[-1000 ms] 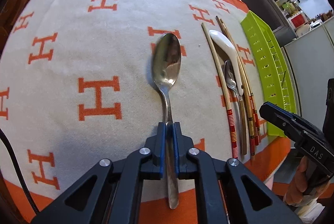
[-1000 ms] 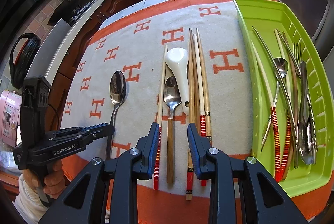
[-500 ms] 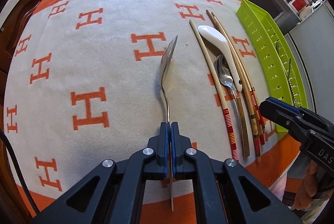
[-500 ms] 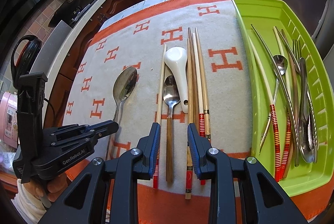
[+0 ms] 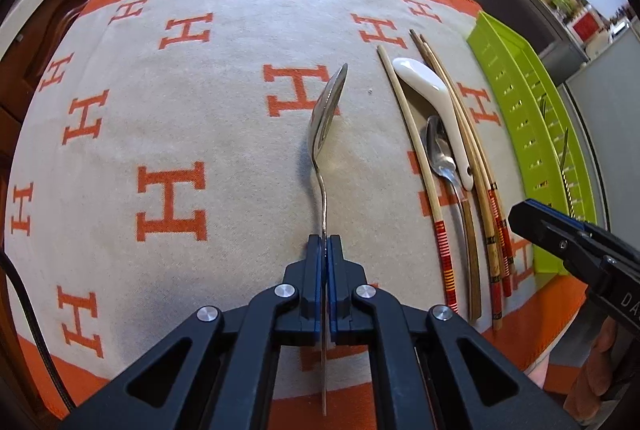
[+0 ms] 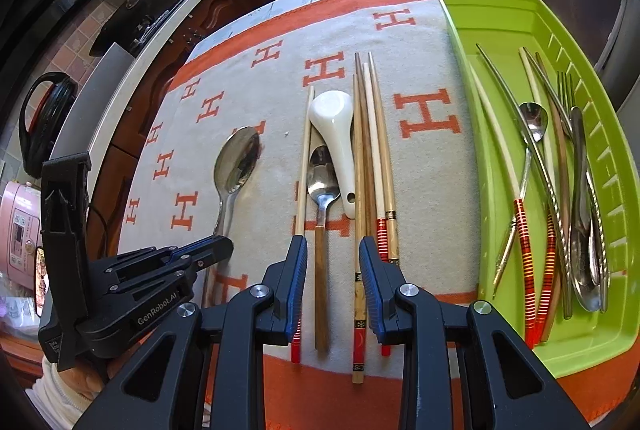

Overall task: Organize utensils
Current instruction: 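Lift the silver spoon with the left tool while the right tool grasps wooden chopsticks, then carry the spoon and wooden chopsticks into the green tray and open both tools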

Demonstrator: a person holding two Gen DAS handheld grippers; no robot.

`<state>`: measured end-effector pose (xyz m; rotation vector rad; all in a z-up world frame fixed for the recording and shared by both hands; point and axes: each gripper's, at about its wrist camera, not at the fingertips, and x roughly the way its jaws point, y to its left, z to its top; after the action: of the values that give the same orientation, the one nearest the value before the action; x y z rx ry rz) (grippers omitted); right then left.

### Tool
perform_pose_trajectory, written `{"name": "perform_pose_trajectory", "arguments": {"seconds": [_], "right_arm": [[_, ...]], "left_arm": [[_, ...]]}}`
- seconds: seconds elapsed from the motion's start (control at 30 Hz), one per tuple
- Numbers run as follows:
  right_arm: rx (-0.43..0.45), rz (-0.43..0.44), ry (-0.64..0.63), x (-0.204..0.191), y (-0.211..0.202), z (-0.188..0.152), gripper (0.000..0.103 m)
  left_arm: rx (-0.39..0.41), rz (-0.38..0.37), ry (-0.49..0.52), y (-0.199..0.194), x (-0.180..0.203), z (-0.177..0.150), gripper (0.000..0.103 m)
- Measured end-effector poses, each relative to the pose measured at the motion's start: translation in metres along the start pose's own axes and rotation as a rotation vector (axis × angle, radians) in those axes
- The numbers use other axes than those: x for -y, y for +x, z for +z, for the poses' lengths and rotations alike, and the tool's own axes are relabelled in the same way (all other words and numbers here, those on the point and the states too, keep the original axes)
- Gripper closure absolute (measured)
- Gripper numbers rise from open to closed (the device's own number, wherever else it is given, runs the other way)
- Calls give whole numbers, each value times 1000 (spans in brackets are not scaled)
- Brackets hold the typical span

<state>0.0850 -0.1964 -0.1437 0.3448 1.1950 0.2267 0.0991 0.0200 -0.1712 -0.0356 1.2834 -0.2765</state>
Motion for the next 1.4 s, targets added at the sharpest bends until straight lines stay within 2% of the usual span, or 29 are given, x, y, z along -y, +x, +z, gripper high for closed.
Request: {"name": "perform_pose_trajectory", "arguments": {"seconds": [0.33,0.53,0.8,1.0,1.23,1.4], "right_arm": [[20,-10,69,16,-3,32,75],[-15,-49,104,27,15,60,86],[-88,-165,60,18,49,71,97],[-113,-215,23,13,60,72,98],[-107,-270,-43,4,67,76,97],[-97,-305,-105,-5,68,67,97]], "left_arm": [[52,-76,-98,-19,-22,11,103],[68,-102,-119,-22,-29,12,103],[67,-126,-112,-21,-32,11,103],[68,-145,-114,-20,-34,12,103],[59,-169,-115,-18,-31,13,103],[57,-195,-146,-18,-34,12,103]]}}
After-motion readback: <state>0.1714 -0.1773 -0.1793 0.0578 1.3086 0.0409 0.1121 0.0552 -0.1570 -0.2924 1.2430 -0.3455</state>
